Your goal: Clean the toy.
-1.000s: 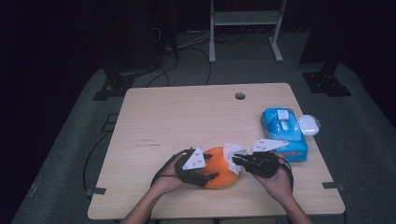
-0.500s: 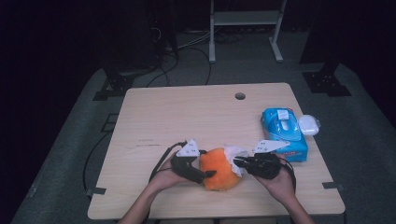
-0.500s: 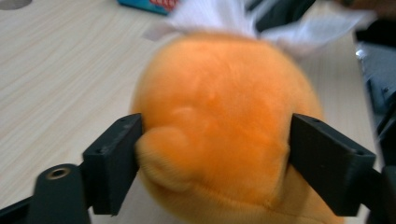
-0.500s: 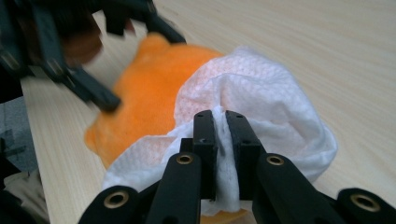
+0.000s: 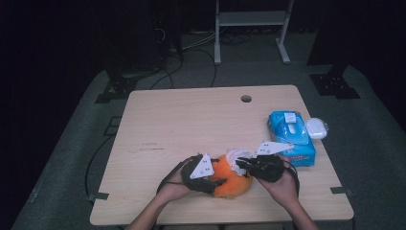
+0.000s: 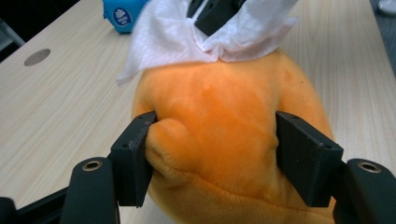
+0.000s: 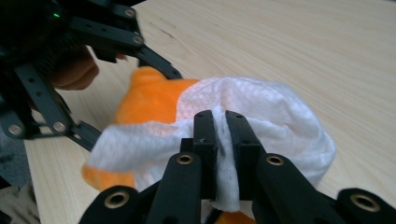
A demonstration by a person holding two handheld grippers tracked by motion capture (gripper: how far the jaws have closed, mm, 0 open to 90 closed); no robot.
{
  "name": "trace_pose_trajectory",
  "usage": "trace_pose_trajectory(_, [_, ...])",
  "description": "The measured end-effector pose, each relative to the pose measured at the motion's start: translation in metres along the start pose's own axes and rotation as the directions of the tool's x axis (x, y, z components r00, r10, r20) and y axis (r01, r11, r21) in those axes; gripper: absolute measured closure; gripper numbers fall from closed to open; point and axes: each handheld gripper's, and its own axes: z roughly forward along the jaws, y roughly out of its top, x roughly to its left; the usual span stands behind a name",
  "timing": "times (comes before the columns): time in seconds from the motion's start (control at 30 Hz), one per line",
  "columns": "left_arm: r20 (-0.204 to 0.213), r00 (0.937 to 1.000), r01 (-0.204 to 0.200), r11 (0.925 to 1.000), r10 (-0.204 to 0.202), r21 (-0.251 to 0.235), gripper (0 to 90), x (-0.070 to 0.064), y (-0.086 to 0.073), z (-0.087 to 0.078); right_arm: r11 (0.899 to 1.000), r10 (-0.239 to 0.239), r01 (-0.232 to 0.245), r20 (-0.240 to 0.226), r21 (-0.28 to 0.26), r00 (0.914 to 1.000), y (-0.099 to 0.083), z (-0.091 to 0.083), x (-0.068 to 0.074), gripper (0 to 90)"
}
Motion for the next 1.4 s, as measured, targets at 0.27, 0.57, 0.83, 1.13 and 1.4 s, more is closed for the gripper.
trace_pose_trajectory(0.27, [-0.004, 0.9998, -0.019, 0.9997, 0.019, -0.014, 33.7, -0.003, -0.002, 0.0, 0.999, -0.052, 0.052, 0.007, 0.016, 0.9986, 0.005, 0.005, 0.006, 82.9])
trace_pose_trajectory(0.57, [-0.018, 0.9936, -0.111, 0.9937, 0.111, -0.013, 32.8, -0.012, 0.004, 0.003, 1.0, -0.029, 0.029, -0.005, -0.01, 0.9996, 0.005, -0.002, 0.007, 82.8])
trace_pose_trajectory(0.83, [-0.005, 0.9988, -0.048, 0.9984, 0.048, -0.03, 33.0, -0.005, -0.003, 0.003, 0.999, 0.037, -0.038, 0.019, 0.023, 0.9991, -0.011, -0.002, -0.02, 82.9])
trace_pose_trajectory(1.13, [0.011, 0.9994, 0.032, 0.9994, -0.032, -0.01, 33.7, 0.012, -0.015, -0.001, 0.999, -0.033, 0.032, 0.009, 0.025, 0.9994, 0.0, -0.001, -0.002, 82.9])
trace_pose_trajectory(1.4, [0.023, 0.9943, 0.104, 0.9945, -0.104, -0.011, 33.3, 0.022, -0.024, 0.0, 0.997, 0.078, -0.078, -0.003, 0.005, 0.997, -0.016, -0.015, -0.024, 82.9])
